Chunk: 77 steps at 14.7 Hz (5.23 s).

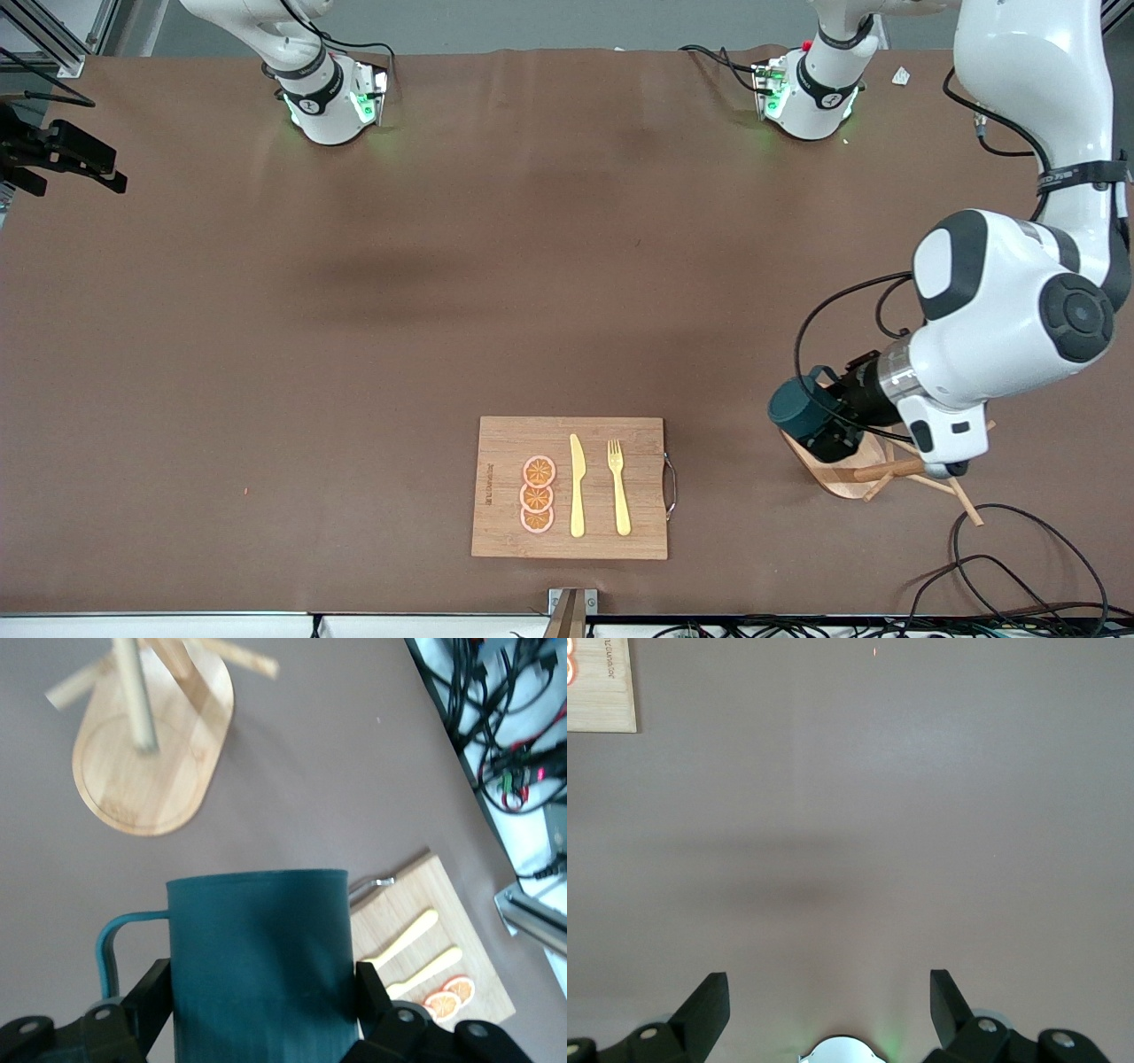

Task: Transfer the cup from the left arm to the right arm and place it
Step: 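Lift the teal mug off the stand and carry it to mid-table, then lower the mug onto the table while the right gripper approaches, then open the left gripper and raise it while the right gripper grasps mug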

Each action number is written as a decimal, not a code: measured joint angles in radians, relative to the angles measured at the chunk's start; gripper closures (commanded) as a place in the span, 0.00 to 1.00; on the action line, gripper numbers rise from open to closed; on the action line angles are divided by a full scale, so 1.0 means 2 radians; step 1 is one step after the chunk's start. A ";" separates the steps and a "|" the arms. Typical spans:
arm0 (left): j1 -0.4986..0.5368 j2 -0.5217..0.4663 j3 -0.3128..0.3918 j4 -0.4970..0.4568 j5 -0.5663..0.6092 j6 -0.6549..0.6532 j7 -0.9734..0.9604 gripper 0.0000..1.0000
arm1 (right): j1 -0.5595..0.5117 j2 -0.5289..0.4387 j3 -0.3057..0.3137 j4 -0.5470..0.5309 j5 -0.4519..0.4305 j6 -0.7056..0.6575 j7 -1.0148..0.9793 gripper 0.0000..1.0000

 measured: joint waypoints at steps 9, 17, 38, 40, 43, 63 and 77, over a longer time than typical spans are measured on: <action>-0.134 0.010 0.003 -0.002 0.113 0.029 -0.070 0.33 | 0.000 0.000 0.000 0.000 0.000 0.000 0.000 0.00; -0.266 0.048 0.003 -0.005 0.319 0.045 -0.177 0.34 | -0.001 0.000 -0.004 0.007 0.000 0.000 0.000 0.00; -0.470 0.268 0.005 -0.014 0.994 0.012 -0.620 0.35 | -0.031 0.114 -0.009 0.018 -0.001 0.035 -0.001 0.00; -0.476 0.277 0.005 -0.014 1.010 0.001 -0.632 0.35 | -0.031 0.114 -0.009 0.018 -0.001 0.035 -0.001 0.00; -0.494 0.279 0.005 -0.016 1.011 -0.011 -0.633 0.33 | -0.031 0.114 -0.008 0.018 -0.001 0.037 0.000 0.00; -0.558 0.286 -0.030 -0.011 0.932 -0.105 -0.664 0.00 | 0.091 0.120 0.004 -0.114 0.053 0.197 0.294 0.00; -0.561 0.078 -0.079 -0.004 0.627 -0.218 -0.512 0.00 | 0.198 0.148 0.005 -0.219 0.059 0.372 0.380 0.00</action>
